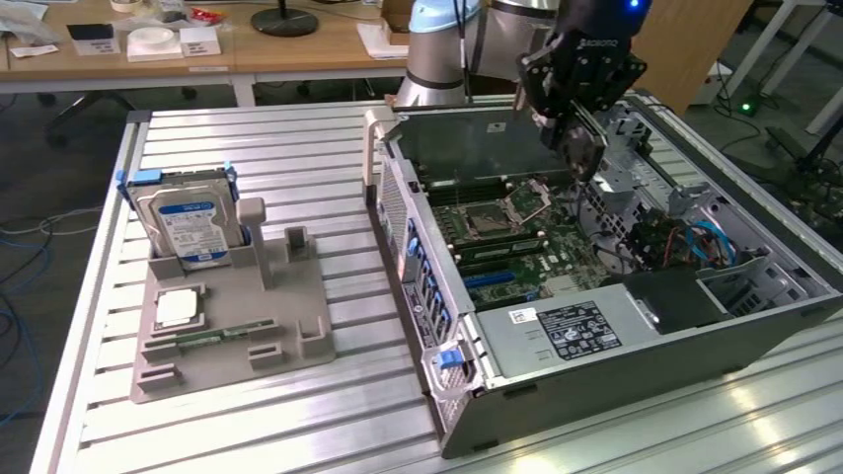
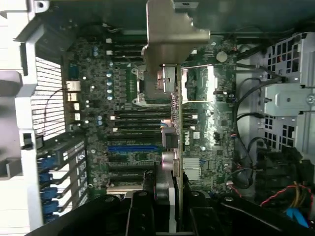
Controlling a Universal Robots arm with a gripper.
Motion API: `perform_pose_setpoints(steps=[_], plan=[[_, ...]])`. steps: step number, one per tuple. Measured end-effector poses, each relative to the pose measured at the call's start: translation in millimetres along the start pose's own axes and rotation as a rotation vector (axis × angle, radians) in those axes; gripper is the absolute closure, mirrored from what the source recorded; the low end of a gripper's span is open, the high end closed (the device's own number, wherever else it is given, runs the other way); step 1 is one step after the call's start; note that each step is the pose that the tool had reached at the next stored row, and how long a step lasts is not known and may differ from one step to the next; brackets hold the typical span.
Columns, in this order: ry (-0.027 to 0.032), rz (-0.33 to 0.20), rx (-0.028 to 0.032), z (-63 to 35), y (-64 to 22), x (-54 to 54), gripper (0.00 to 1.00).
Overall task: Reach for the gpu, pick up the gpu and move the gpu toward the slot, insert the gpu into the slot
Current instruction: 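Pick up the gpu and move the gpu toward the slot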
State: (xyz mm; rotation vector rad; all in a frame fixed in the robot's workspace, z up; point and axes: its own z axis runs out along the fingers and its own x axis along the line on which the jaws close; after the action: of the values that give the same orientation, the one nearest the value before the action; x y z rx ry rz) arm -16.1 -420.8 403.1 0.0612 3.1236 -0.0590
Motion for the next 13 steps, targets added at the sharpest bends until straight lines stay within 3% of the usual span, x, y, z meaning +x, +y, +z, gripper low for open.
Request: perform_pose_setpoints(steps=[5, 13], plan=[[0.0000, 0.000, 0.0002, 1.1, 0.9, -21.3, 0.72], [0.0000, 0.000, 0.0001, 1.2, 1.0, -23.7, 0.72]])
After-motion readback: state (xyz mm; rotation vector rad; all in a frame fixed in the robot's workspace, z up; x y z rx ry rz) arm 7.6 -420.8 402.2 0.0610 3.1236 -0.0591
